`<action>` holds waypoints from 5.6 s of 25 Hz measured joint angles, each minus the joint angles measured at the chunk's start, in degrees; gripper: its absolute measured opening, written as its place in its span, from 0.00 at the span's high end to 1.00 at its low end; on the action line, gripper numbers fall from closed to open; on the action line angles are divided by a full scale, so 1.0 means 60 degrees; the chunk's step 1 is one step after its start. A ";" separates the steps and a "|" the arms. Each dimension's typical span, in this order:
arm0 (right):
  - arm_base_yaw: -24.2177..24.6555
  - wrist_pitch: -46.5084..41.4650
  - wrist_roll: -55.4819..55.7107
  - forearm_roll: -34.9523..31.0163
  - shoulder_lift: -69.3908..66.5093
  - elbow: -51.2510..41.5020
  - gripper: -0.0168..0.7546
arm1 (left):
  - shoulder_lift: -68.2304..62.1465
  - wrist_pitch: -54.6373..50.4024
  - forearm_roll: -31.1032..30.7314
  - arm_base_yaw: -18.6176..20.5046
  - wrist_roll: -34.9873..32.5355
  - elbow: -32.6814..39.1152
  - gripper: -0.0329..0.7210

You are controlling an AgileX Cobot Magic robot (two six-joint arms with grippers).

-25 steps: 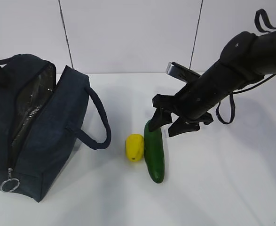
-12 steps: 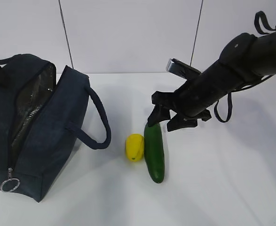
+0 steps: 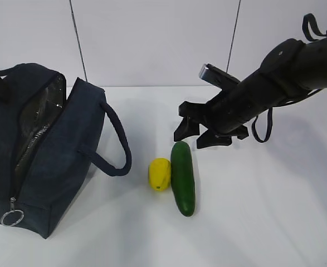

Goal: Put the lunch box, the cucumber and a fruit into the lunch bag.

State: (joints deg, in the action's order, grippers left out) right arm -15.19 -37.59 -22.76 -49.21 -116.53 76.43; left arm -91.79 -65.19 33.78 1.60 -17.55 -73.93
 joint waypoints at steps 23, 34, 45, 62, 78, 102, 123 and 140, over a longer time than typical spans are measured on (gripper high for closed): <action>0.0000 0.0228 -0.1020 -0.1153 -0.0753 0.0000 0.38 | 0.0000 0.0071 0.0000 0.0000 0.0000 0.0000 0.96; 0.0000 0.0648 -0.1213 -0.1217 -0.0792 0.0000 0.38 | 0.0000 0.0093 0.0000 0.0000 0.0000 0.0000 0.96; 0.0000 0.0619 -0.1248 -0.1217 -0.1147 0.0000 0.38 | 0.0000 0.0093 0.0000 0.0000 0.0000 0.0000 0.96; 0.0000 0.0460 -0.1248 -0.1372 -0.1276 0.0000 0.52 | 0.0000 0.0093 0.0000 0.0000 0.0000 0.0000 0.96; 0.0000 -0.0398 -0.2129 -0.1705 0.0108 0.0000 0.56 | 0.0000 0.0093 0.0000 0.0000 0.0000 0.0000 0.96; -0.0807 -0.3378 -0.6131 -0.8723 0.0577 0.0354 0.56 | 0.0000 0.0093 0.0346 0.0000 -0.0042 0.0000 0.96; -0.2469 -0.0046 -0.5687 -0.8900 -0.0853 0.2610 0.56 | 0.0000 0.0114 0.0722 0.0000 -0.0083 0.0000 0.96; -0.2729 0.0004 -0.3630 -0.7956 -0.1011 0.2631 0.56 | 0.0000 0.0209 0.0722 0.0000 -0.0083 0.0000 0.96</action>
State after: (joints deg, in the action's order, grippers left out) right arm -31.56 -37.57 -44.54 -96.94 -122.60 92.22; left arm -91.79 -63.94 38.11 1.60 -18.05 -73.93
